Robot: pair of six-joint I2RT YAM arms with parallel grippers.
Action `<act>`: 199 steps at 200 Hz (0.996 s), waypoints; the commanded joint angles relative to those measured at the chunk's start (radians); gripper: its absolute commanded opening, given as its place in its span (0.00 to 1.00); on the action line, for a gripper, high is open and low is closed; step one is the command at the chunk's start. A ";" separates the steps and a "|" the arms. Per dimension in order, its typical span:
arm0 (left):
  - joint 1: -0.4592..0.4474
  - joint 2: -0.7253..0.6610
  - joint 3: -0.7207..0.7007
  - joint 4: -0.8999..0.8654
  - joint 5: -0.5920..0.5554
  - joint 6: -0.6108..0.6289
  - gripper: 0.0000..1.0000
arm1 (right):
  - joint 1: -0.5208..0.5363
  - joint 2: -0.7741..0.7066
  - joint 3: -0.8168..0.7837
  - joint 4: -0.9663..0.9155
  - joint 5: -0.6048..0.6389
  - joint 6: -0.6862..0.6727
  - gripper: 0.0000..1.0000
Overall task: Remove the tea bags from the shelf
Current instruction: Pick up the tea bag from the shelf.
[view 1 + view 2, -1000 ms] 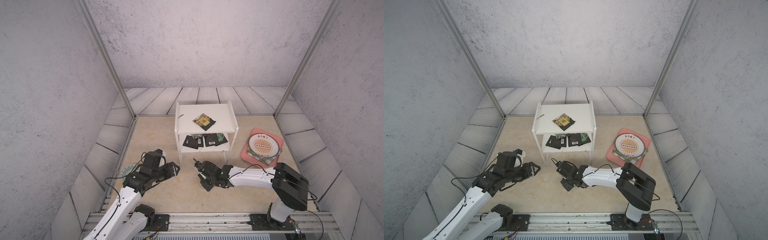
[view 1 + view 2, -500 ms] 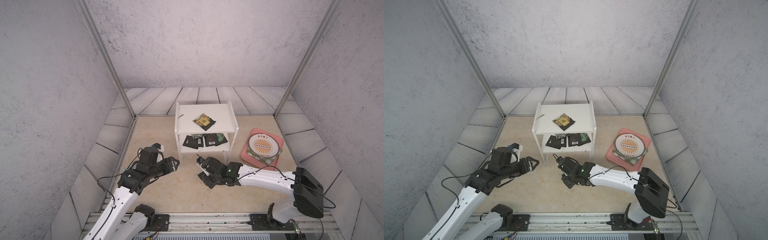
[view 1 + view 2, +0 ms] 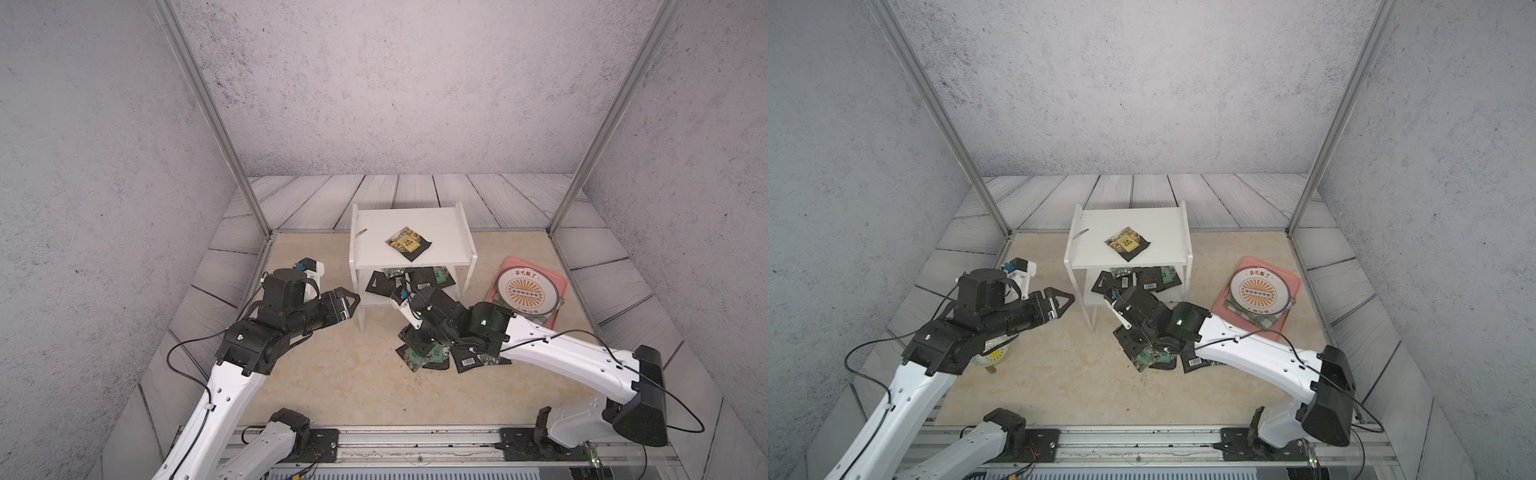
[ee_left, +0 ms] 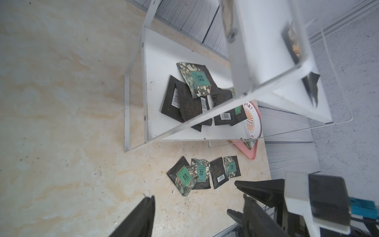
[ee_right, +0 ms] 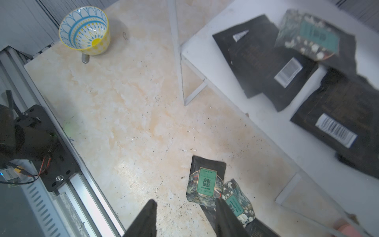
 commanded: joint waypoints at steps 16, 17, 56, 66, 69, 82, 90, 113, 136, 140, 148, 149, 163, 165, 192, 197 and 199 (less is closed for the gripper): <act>0.004 0.058 0.112 -0.062 0.006 0.024 0.72 | 0.005 -0.012 0.224 -0.192 0.056 -0.012 0.52; 0.004 0.060 0.114 -0.062 0.006 0.025 0.72 | 0.004 -0.009 0.235 -0.200 0.058 -0.011 0.52; 0.004 0.121 0.224 -0.084 0.027 0.024 0.72 | -0.015 0.040 0.432 -0.320 0.061 0.010 0.56; 0.004 0.133 0.252 -0.093 0.019 0.026 0.74 | -0.028 0.061 0.497 -0.356 0.060 0.022 0.58; 0.005 0.137 0.263 -0.096 0.015 0.026 0.74 | -0.035 0.072 0.526 -0.374 0.062 0.029 0.59; 0.005 0.154 0.298 -0.104 0.002 0.028 0.74 | -0.057 0.115 0.622 -0.430 0.063 0.046 0.60; 0.005 0.165 0.315 -0.104 0.001 0.030 0.75 | -0.074 0.145 0.685 -0.468 0.067 0.053 0.60; 0.005 0.190 0.344 -0.096 -0.005 0.027 0.74 | -0.116 0.225 0.827 -0.536 0.082 0.054 0.60; 0.005 0.201 0.342 -0.082 -0.007 0.026 0.74 | -0.151 0.320 0.975 -0.621 0.103 0.049 0.60; 0.005 0.201 0.337 -0.077 -0.006 0.022 0.74 | -0.157 0.334 0.990 -0.630 0.104 0.048 0.60; 0.005 0.200 0.328 -0.068 -0.003 0.019 0.74 | -0.168 0.357 1.023 -0.641 0.105 0.045 0.60; 0.005 0.200 0.326 -0.067 -0.003 0.019 0.74 | -0.169 0.360 1.026 -0.642 0.105 0.044 0.60; 0.005 0.199 0.315 -0.061 -0.001 0.015 0.74 | -0.187 0.390 1.068 -0.644 0.101 0.042 0.65; 0.005 0.200 0.313 -0.060 -0.002 0.014 0.74 | -0.189 0.395 1.073 -0.644 0.101 0.043 0.66; 0.006 0.203 0.307 -0.054 0.001 0.015 0.74 | -0.214 0.452 1.147 -0.649 0.098 0.037 0.70; 0.005 0.204 0.306 -0.055 0.001 0.016 0.74 | -0.218 0.462 1.162 -0.649 0.093 0.035 0.70; 0.005 0.204 0.306 -0.055 0.001 0.016 0.74 | -0.220 0.465 1.166 -0.648 0.092 0.034 0.70</act>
